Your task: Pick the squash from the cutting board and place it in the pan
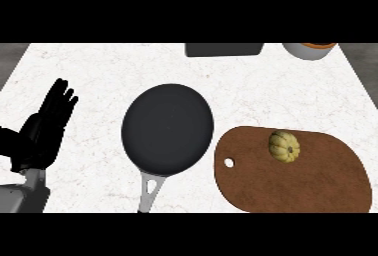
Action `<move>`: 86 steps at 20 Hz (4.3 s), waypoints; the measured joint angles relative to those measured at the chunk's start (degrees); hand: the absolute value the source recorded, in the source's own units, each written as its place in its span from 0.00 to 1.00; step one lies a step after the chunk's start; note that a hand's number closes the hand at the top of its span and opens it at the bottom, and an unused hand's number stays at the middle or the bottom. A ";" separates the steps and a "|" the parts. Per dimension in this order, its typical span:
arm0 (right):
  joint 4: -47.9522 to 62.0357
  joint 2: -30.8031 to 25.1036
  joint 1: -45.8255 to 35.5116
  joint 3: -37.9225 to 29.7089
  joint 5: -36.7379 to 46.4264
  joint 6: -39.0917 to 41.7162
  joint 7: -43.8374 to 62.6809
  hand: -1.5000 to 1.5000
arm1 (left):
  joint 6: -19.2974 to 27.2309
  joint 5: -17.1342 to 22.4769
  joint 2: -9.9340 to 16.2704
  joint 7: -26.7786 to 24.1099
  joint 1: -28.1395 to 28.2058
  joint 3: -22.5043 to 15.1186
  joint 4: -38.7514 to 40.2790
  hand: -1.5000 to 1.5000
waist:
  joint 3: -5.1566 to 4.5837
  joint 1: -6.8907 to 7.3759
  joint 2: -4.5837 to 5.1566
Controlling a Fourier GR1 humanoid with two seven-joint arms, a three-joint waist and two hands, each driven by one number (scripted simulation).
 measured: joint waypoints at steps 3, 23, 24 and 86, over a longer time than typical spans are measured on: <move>5.36 -0.66 4.62 -4.10 4.67 -0.53 -7.36 0.00 | 0.07 0.12 -0.56 0.06 0.21 -0.16 0.08 0.50 | -0.03 0.49 0.26; 8.11 -10.07 10.31 -3.68 38.12 -16.88 -21.61 0.00 | 0.57 -2.13 -2.83 1.56 -2.25 -1.09 2.33 0.50 | -0.60 1.78 -0.27; 7.43 -10.28 10.45 -2.83 40.25 -17.72 -21.32 0.00 | 0.37 -2.21 -3.04 1.30 -2.00 -1.22 2.22 0.50 | -0.61 1.82 -0.29; 6.45 12.53 3.48 11.09 95.25 -32.09 -2.10 1.00 | -9.29 -11.57 -11.63 4.65 -1.50 9.01 0.83 0.50 | -1.01 1.72 -0.55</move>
